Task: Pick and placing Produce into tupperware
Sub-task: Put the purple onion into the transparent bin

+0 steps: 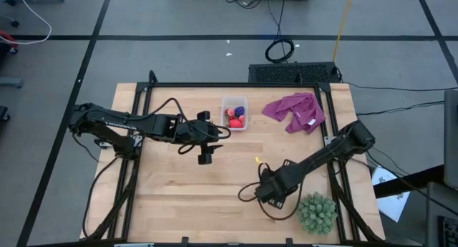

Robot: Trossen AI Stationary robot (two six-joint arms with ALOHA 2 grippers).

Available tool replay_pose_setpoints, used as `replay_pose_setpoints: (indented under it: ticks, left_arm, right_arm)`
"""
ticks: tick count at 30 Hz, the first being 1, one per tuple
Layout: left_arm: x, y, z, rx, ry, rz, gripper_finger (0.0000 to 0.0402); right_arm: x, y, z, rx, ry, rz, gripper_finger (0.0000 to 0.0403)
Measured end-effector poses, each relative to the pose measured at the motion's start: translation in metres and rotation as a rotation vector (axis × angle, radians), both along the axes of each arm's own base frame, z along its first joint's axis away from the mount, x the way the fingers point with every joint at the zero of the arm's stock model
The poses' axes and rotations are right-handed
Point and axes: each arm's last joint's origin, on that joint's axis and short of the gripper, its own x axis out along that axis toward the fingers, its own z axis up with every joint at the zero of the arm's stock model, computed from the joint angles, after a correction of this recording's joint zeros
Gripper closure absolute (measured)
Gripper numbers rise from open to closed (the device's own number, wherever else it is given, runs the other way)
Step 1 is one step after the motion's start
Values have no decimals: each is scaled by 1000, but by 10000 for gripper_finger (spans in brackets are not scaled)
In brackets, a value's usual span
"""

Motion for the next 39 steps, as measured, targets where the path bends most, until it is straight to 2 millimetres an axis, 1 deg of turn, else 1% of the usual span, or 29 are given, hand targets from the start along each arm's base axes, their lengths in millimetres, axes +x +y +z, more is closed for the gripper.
replay_pose_setpoints:
  ticks: [5,16,25,33,39]
  left_arm:
    - [0,0,0,0,1,0,176]
    - [-1,0,-1,-1,10,1,176]
    - [-1,0,-1,-4,12,3,176]
    - [-1,0,-1,-13,11,11,176]
    - [-1,0,-1,-15,11,12,176]
  right_arm:
    - [9,5,2,61,-107,32,90]
    - [9,5,3,64,-113,32,90]
    - [0,0,-18,49,-78,25,90]
    - [0,0,-26,64,-102,46,90]
    - [-5,-3,-38,61,-94,42,90]
